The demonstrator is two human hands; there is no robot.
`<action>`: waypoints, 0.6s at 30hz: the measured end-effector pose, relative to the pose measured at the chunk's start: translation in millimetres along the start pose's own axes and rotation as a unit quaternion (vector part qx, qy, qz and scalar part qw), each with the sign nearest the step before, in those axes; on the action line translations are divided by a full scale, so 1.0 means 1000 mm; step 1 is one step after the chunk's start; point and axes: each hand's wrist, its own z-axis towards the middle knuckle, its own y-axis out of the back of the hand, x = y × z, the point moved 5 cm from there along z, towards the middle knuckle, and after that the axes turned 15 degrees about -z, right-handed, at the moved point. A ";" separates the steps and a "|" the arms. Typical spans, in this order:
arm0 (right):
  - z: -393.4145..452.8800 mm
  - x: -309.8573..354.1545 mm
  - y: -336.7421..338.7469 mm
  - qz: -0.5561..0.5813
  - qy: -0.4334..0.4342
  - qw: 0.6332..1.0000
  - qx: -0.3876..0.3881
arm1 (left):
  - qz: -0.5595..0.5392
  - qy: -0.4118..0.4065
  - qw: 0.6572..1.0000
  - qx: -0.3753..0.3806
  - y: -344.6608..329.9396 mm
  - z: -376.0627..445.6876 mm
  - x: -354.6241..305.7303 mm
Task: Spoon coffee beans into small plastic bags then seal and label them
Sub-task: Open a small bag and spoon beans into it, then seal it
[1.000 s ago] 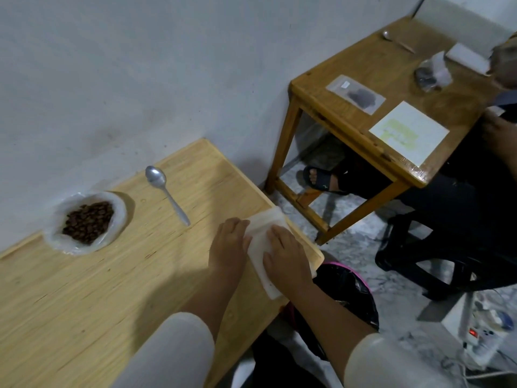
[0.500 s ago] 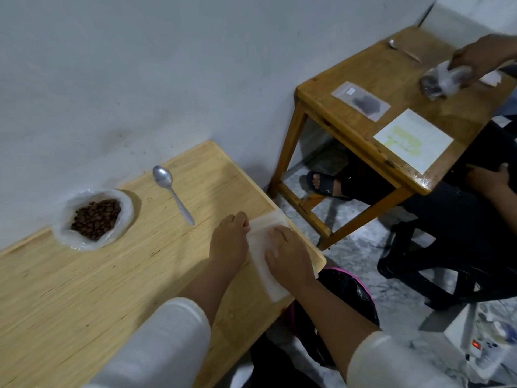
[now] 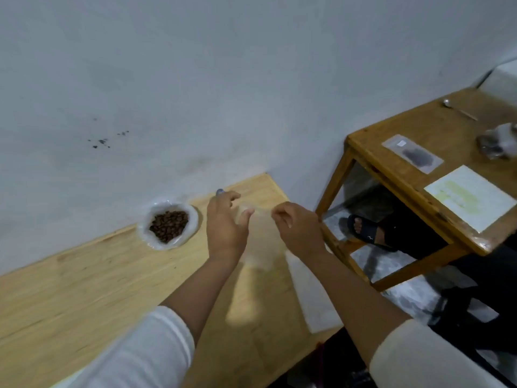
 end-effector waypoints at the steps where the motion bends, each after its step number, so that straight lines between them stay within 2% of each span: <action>1: 0.002 0.014 0.000 0.033 -0.001 0.999 -0.004 | -0.023 0.015 0.998 -0.050 0.015 0.001 -0.002; 3: 0.004 0.042 -0.004 0.095 -0.003 0.995 0.010 | -0.079 0.081 0.987 -0.110 0.042 0.000 -0.003; 6: 0.004 0.082 -0.021 0.185 -0.010 0.980 0.072 | -0.163 0.169 0.968 -0.094 0.066 -0.005 0.002; 11: -0.002 0.135 -0.043 0.316 0.010 0.935 0.159 | -0.304 0.220 0.920 -0.113 0.107 -0.011 0.016; 15: -0.004 0.158 -0.050 0.320 0.047 0.935 0.146 | -0.350 0.234 0.895 -0.150 0.130 -0.012 0.021; 18: -0.005 0.172 -0.048 0.303 0.063 0.946 0.095 | -0.307 0.218 0.913 -0.155 0.141 -0.017 0.024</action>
